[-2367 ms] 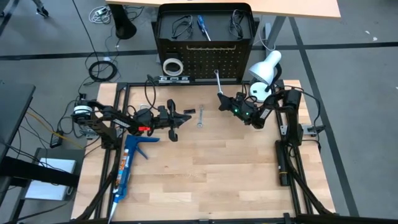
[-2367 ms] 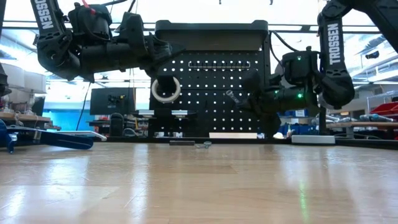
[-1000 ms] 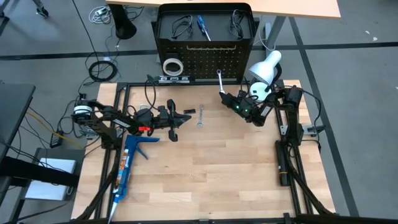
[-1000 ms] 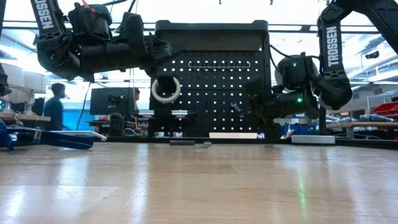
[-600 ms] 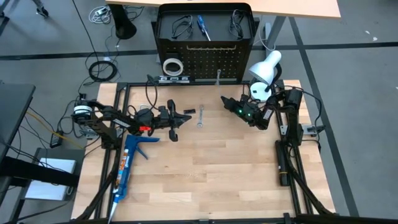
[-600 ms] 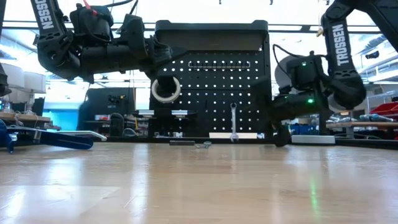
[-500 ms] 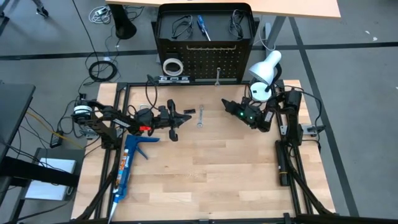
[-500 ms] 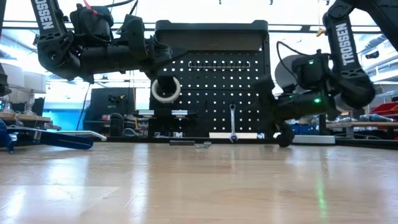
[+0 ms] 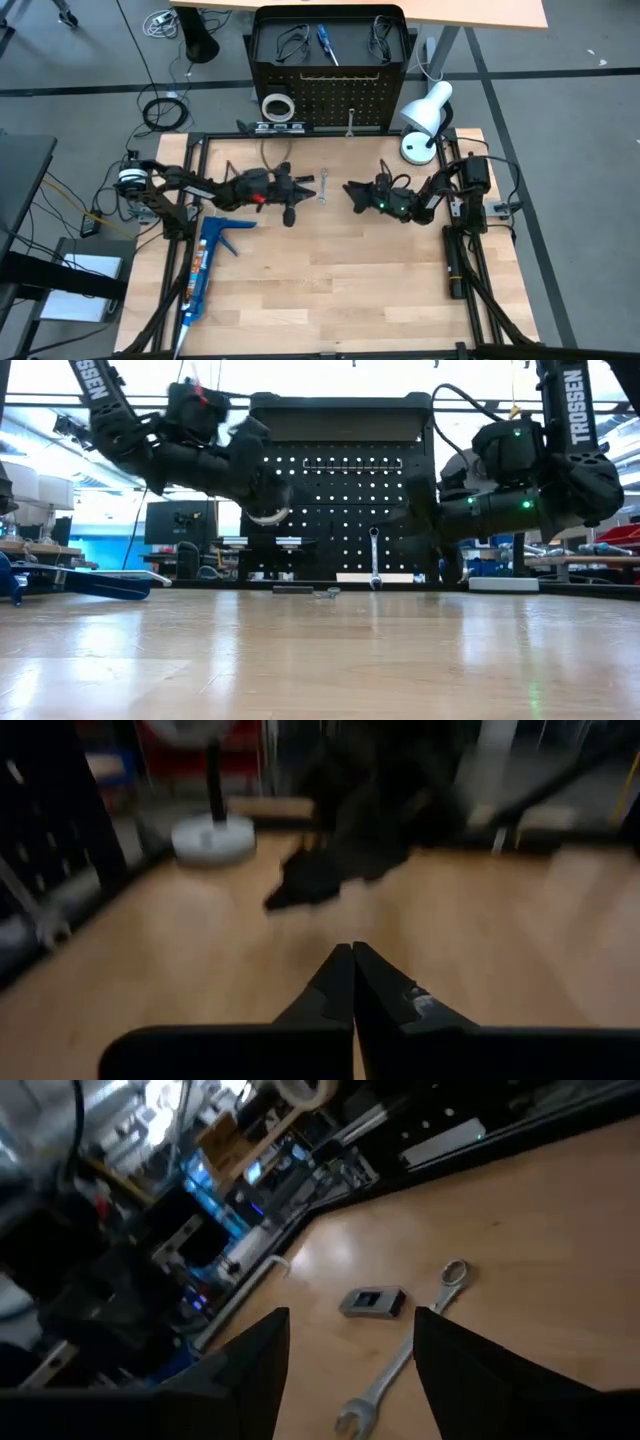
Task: Hang tools onto peg board
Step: Hang the wrench on the pegboard
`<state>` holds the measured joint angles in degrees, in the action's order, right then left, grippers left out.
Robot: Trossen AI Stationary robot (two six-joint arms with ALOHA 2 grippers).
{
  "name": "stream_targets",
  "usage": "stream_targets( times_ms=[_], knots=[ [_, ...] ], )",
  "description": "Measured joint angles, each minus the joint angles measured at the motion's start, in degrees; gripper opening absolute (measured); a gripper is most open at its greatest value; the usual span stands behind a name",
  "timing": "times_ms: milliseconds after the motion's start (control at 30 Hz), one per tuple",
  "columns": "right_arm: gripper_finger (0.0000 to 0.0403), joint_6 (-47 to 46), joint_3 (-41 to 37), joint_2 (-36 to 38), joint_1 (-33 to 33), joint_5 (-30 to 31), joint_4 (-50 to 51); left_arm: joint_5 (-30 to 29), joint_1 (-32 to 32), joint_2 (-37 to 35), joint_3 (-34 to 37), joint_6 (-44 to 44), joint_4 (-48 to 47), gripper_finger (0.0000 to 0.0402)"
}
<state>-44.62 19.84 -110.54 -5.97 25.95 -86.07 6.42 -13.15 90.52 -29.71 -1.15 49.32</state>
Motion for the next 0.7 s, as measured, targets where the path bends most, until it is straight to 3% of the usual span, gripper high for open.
stream_targets(
  times_ms=[167, 400, 700],
  knots=[
    [0.0215, 8.59, 1.95, 0.07, 2.31, 0.32, 1.68, -0.4, 0.18, 0.0, -4.55, -1.37, -14.14, 0.0001],
    [0.0215, 14.36, 1.65, 2.43, 3.6, 0.33, 7.2, -7.18, 1.53, 0.05, -5.01, 1.33, -14.48, 0.0001],
    [0.0215, 22.0, 1.7, 14.77, 1.63, -3.26, 25.48, -6.58, 1.64, 7.67, -9.27, 10.44, -18.32, 0.0001]
  ],
)
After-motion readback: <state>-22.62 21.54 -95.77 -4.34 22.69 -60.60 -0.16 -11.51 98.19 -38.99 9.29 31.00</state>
